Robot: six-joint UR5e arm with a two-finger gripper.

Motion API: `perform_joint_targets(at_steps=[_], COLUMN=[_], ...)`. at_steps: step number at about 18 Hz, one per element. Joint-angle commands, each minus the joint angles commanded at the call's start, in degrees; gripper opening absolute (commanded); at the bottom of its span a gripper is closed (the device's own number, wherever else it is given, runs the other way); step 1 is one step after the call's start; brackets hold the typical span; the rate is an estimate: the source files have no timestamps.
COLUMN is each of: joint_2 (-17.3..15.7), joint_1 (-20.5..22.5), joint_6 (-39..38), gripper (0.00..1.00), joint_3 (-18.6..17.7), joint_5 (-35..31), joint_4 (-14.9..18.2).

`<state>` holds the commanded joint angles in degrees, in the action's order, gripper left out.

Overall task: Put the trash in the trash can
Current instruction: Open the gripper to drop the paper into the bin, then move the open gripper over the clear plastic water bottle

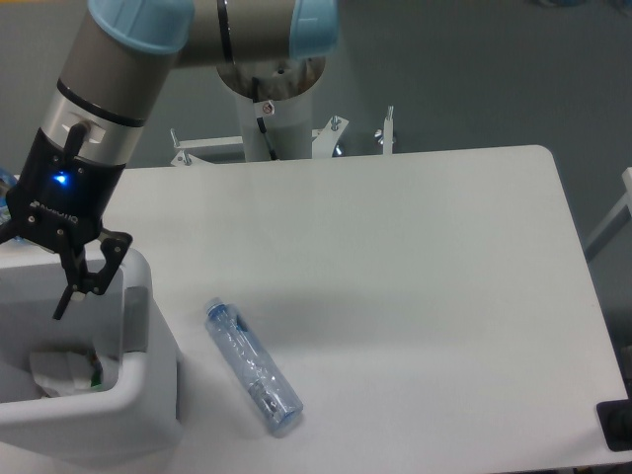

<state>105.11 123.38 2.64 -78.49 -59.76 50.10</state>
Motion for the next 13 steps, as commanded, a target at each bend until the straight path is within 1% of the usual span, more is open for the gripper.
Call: perform_joint_targets(at_steps=[5,8,10,13], joint_2=[2.4,3.0,2.9,3.0], joint_1=[6.6,10.1,12.0,13.1], joint_6=[-0.3,-1.0,-2.1,-2.2], gripper=[1.00,1.00,1.00,1.00], joint_3=[0.4,0.4,-0.2,-0.4], joint_5=[-0.2,-0.4,-2.1,-7.8], joint_4=[0.0,0.2,0.3,0.4])
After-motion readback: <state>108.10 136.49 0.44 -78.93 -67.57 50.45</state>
